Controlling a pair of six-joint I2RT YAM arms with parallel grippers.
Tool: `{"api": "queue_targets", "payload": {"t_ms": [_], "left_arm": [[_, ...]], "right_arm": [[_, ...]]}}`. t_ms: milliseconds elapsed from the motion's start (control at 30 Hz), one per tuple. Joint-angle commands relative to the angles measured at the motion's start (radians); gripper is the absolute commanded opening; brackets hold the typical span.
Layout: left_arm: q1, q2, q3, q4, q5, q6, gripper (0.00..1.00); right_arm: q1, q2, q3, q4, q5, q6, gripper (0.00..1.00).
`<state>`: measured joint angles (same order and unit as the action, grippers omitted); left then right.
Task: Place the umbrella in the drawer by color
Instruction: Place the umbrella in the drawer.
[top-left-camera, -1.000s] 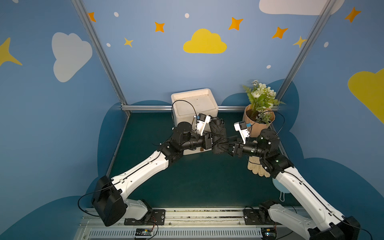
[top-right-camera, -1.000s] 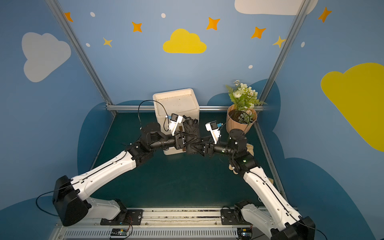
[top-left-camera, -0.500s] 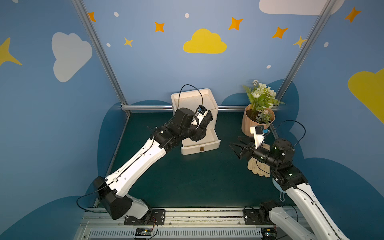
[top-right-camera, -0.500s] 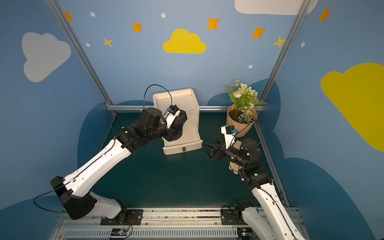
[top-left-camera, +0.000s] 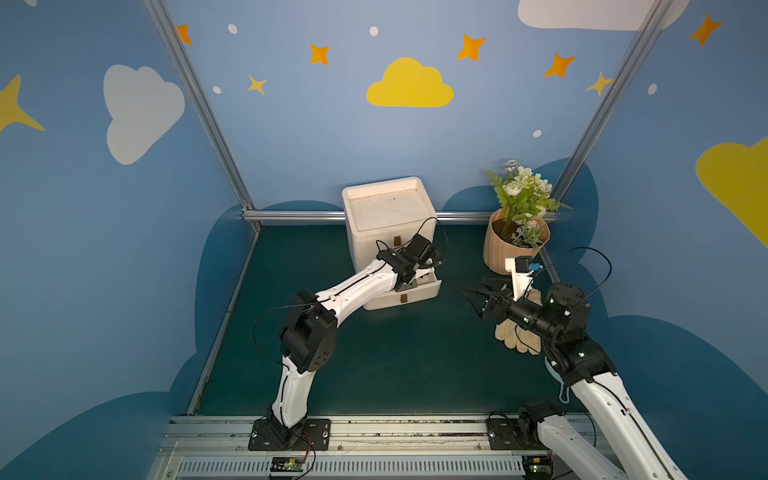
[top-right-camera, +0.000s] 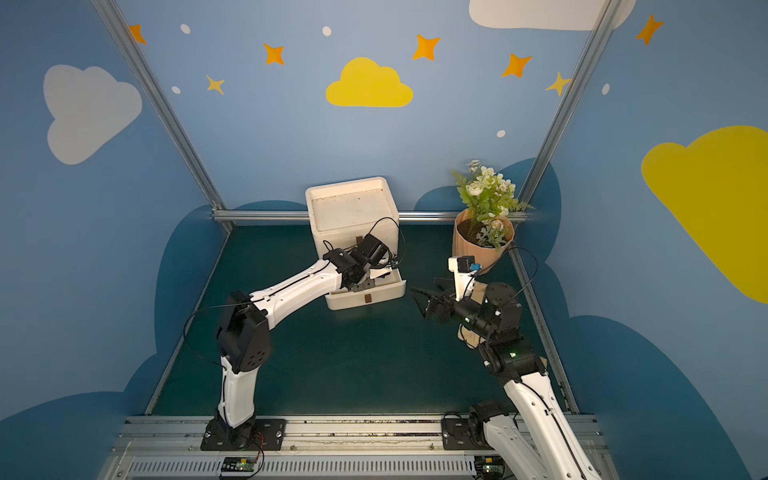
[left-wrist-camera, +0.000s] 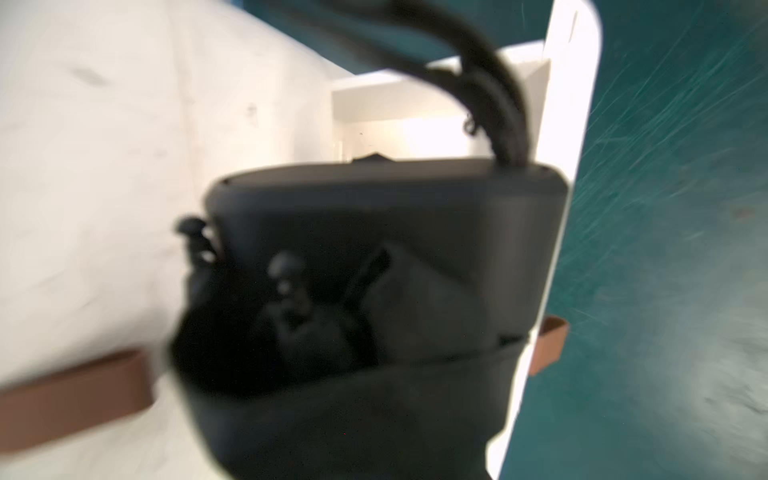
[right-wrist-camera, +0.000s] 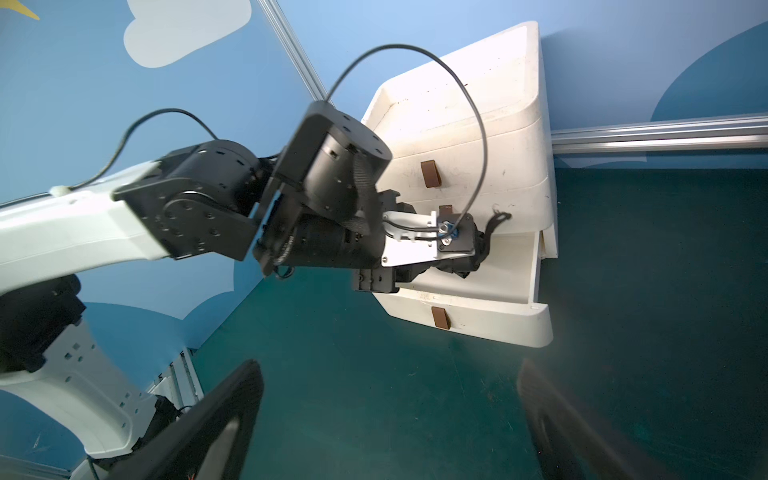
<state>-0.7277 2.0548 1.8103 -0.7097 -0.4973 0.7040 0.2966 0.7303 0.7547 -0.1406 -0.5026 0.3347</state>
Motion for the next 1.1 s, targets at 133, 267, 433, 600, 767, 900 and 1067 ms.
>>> {"api": "queue_targets", "payload": {"t_ms": [133, 267, 433, 600, 767, 900, 1067], "left_arm": [[0.033, 0.095, 0.137, -0.006, -0.021, 0.103, 0.21], [0.057, 0.147, 0.183, -0.02, -0.016, 0.1, 0.21], [0.065, 0.179, 0.202, -0.037, -0.008, 0.1, 0.23], [0.075, 0.208, 0.202, -0.045, -0.028, 0.1, 0.24], [0.095, 0.195, 0.188, -0.053, -0.04, 0.087, 0.23], [0.107, 0.148, 0.151, -0.044, -0.035, 0.081, 0.23], [0.114, 0.095, 0.106, -0.025, -0.048, 0.089, 0.23]], "right_arm": [[-0.015, -0.025, -0.033, -0.017, 0.007, 0.007, 0.98], [-0.021, -0.022, -0.038, -0.017, 0.003, 0.009, 0.98], [-0.028, -0.013, -0.043, -0.006, -0.004, 0.016, 0.98], [-0.032, -0.009, -0.043, 0.003, -0.01, 0.02, 0.98], [-0.036, -0.012, -0.047, -0.004, -0.011, 0.016, 0.98], [-0.038, -0.009, -0.054, 0.006, -0.014, 0.021, 0.98], [-0.041, 0.004, -0.064, 0.033, -0.022, 0.043, 0.98]]}}
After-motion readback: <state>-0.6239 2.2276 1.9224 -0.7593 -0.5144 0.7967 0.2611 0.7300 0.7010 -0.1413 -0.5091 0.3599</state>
